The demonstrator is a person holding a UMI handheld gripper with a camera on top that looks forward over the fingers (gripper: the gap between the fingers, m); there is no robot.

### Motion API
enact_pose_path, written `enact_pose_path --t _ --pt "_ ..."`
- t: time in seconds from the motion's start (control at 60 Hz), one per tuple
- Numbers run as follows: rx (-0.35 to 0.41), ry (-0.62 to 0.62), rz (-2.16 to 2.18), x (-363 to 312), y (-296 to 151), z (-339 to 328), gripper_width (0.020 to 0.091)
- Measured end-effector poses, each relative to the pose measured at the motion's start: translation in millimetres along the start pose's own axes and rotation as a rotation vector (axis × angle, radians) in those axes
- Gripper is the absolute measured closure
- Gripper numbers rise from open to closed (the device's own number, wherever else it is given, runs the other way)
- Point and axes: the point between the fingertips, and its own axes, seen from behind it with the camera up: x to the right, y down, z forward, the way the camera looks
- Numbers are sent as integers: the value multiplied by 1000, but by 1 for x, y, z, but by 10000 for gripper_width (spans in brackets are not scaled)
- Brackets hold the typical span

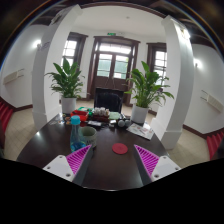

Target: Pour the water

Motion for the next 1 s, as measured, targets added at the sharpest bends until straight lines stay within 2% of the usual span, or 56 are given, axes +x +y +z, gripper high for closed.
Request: enact_pose_path --t 0.133,0.333,0.4,0.5,0.7,0.8,0.867,0.917,0.967,1.0 --pt "24 -19 47 -16 6 3 274" --pt "69 -140 120 -90 20 19 275" --pt "59 -174 119 -112 24 29 276" --pt "29 -144 82 -124 30 53 279" --pt "54 -96 79 -138 17 112 288" --pt "41 -79 82 -143 22 137 295" --pt "44 -64 85 -143 24 150 329" --pt "53 -45 92 -141 25 157 397" --pt "82 -5 85 -135 23 163 551" --pt "102 -9 84 -136 21 163 571"
